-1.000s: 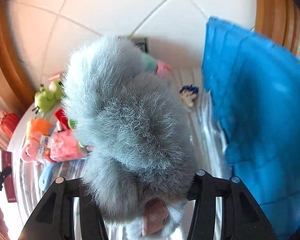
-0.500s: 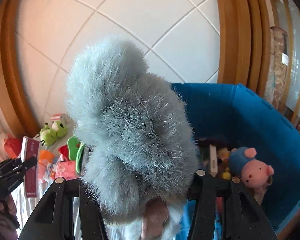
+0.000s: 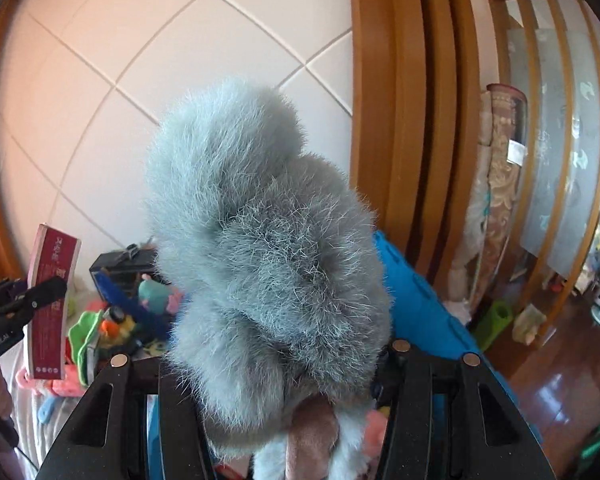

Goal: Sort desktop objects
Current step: 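Carry the red box and grey plush into the blue crate and release both, then move both grippers from the crate back to the pile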

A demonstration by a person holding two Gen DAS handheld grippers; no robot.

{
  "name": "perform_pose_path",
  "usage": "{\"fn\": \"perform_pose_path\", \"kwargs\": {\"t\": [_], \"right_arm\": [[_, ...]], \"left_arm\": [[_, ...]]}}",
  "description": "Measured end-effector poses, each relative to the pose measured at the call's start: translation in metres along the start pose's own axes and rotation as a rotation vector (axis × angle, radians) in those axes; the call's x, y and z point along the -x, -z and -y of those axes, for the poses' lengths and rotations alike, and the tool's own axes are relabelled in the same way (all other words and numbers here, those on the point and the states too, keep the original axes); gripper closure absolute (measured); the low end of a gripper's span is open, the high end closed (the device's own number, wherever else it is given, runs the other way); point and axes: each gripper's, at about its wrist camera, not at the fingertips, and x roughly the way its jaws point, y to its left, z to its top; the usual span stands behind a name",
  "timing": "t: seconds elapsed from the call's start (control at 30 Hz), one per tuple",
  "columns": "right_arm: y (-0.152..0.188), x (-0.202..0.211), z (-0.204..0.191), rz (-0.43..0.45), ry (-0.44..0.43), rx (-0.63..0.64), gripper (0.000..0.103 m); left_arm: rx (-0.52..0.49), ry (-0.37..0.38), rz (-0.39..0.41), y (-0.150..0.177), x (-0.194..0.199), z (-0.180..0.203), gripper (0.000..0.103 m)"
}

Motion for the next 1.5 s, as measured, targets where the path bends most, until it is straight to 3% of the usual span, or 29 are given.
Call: {"fn": "perform_pose_path", "kwargs": {"t": [0.1, 0.23, 0.47, 0.57, 0.67, 0.77, 0.8, 0.83, 0.87, 0.93, 1.17, 1.5], "right_arm": [[-0.006, -0.025, 0.031, -0.027, 0.031, -0.011, 0.053], [0.008, -0.077, 0.067, -0.103, 0.048, -0.014, 0.053], [0.031, -0.154, 0.104, -0.216, 0.090, -0.030, 0.054], [0.037, -0.179, 0.111, -0.247, 0.094, -0.019, 0.064], [0.041, -0.189, 0.110, -0.255, 0.081, -0.007, 0.065], [0.041, -0.194, 0.113, -0.260, 0.074, 0.001, 0.064], [0.042, -0.195, 0.111, -0.267, 0.070, 0.007, 0.063], [0.043, -0.196, 0.110, -0.274, 0.066, 0.014, 0.057], [0.043, -0.197, 0.109, -0.283, 0.070, 0.020, 0.052], [0.045, -0.199, 0.107, -0.296, 0.080, 0.032, 0.032], [0.045, -0.199, 0.107, -0.328, 0.085, 0.038, 0.000], [0.015, -0.149, 0.078, -0.312, -0.027, 0.005, 0.000]], "left_arm": [[0.017, 0.063, -0.064, -0.023, -0.040, 0.033, 0.079], [0.027, 0.076, -0.169, -0.030, -0.098, 0.065, 0.079], [0.027, -0.014, -0.357, -0.007, -0.185, 0.096, 0.079], [0.026, -0.038, -0.405, 0.001, -0.204, 0.097, 0.079], [0.031, -0.079, -0.434, 0.004, -0.216, 0.094, 0.078], [0.029, -0.111, -0.458, 0.007, -0.223, 0.094, 0.073], [0.025, -0.117, -0.468, 0.009, -0.225, 0.093, 0.063], [0.020, -0.124, -0.479, 0.011, -0.227, 0.093, 0.054], [0.018, -0.129, -0.484, 0.012, -0.229, 0.093, 0.052], [0.020, -0.129, -0.496, 0.015, -0.232, 0.092, 0.052], [0.010, -0.121, -0.507, 0.012, -0.221, 0.087, 0.052], [0.018, -0.055, -0.422, -0.012, -0.145, 0.066, 0.049]]}}
